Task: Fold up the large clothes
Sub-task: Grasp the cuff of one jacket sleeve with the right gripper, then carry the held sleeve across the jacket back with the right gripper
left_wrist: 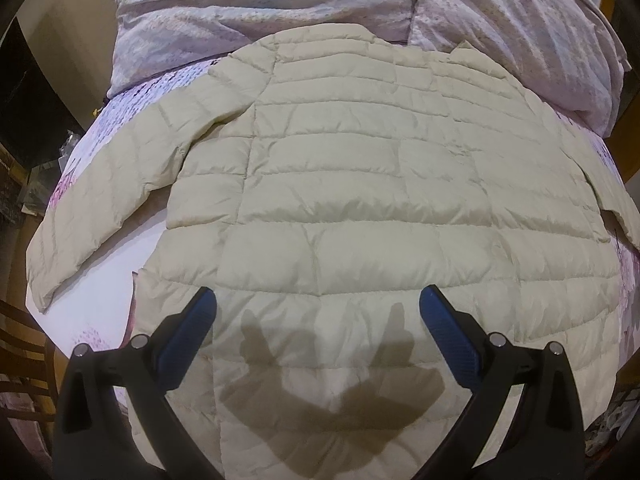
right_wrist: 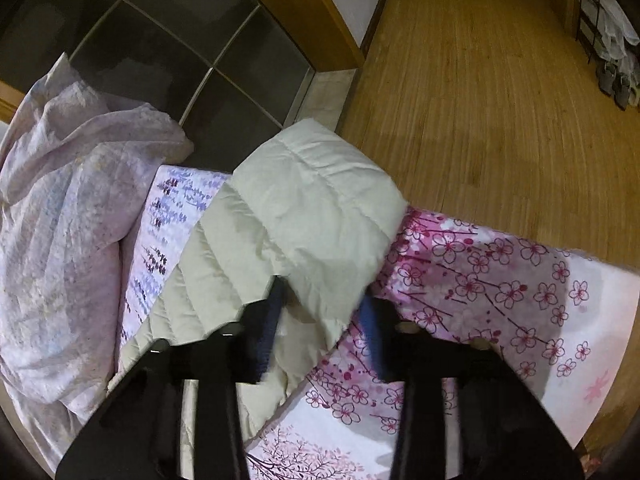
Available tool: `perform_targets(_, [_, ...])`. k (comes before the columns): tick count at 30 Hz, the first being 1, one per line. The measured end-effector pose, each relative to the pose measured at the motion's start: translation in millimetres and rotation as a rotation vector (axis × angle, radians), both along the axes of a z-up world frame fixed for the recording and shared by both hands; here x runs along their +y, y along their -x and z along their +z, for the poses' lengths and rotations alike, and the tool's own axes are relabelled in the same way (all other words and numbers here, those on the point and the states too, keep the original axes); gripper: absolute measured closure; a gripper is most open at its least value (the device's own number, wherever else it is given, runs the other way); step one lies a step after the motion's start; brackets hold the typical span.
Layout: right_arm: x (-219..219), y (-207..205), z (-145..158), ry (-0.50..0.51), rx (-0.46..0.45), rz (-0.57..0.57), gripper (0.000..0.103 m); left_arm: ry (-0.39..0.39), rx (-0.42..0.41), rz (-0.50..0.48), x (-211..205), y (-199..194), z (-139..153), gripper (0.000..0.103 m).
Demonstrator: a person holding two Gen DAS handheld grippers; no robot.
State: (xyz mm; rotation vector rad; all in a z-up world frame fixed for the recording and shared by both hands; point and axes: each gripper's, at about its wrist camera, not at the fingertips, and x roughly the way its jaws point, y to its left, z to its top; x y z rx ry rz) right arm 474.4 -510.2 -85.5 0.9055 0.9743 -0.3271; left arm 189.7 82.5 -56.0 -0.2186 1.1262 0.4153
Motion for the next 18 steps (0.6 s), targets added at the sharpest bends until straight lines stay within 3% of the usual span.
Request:
perform_targets(4, [3.2, -1.6, 5.8, 0.053, 0.002, 0.013, 0.091, 0.009, 0.004, 0.011, 7.4, -2.1, -1.9, 0.002])
perform_targets(8, [18.7, -7.9, 23.8, 0.145, -0.022, 0.069, 0.094, 0.016, 0.004, 0.014, 13.5, -7.2, -1.9, 0.002])
perform_targets(13, [64.3, -26.3, 58.2, 0.251, -0.091, 0.202, 0.095, 0.03, -0.014, 0.015, 22.7, -14.7, 1.7, 0.002])
perform_targets(18, [128.2, -39.6, 79.8, 0.261, -0.167, 0.36, 0.095, 0.073, -0.029, 0.04, 38.3, -21.3, 2.9, 0.002])
